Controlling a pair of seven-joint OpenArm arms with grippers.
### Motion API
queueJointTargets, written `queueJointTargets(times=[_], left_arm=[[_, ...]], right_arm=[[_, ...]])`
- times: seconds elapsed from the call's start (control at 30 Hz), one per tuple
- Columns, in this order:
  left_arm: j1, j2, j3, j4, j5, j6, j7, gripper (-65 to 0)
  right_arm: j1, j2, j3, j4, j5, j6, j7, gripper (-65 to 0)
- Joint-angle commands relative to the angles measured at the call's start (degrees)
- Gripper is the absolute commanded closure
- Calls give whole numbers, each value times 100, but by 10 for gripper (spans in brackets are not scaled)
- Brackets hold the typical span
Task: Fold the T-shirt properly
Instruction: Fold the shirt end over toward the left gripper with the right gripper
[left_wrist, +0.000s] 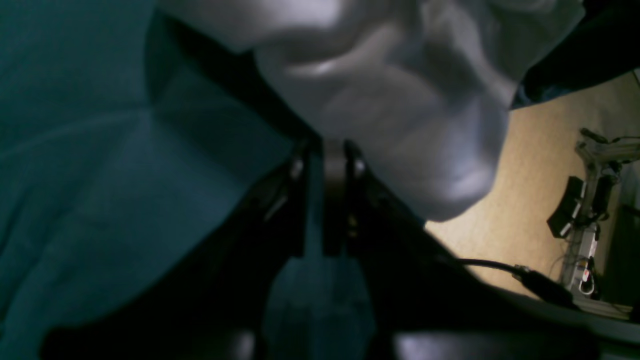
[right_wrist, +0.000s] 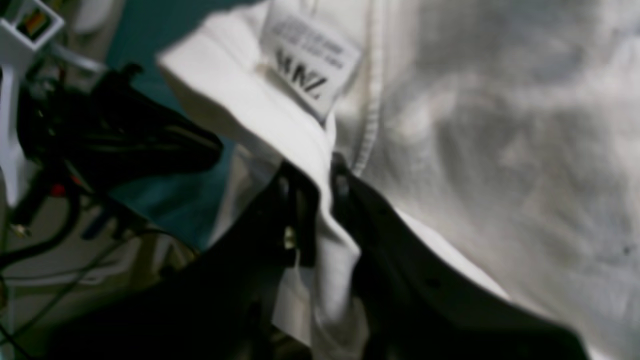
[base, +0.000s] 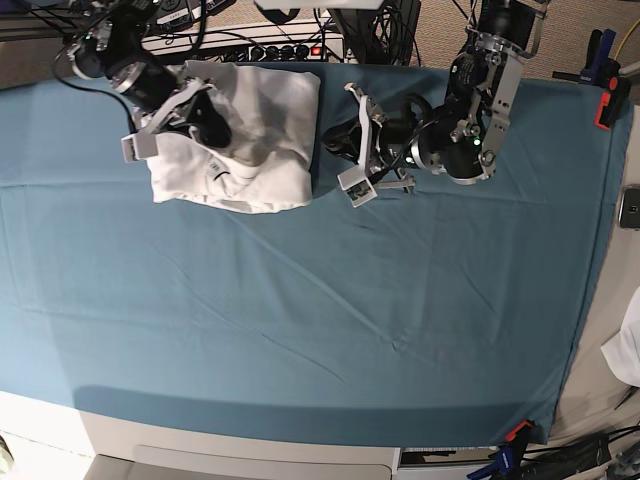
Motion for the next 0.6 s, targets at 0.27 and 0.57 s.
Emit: queueJointTargets(times=[0.27,0.57], left_arm=[[-11,2,-11,109,-144,-17,-90,-70],[50,2,-11,109,-144,-17,-94,-70]], right_arm=[[234,-164,-20,101,-155,32,481,0],[328,-225,-439,101,-717,32,638,0]])
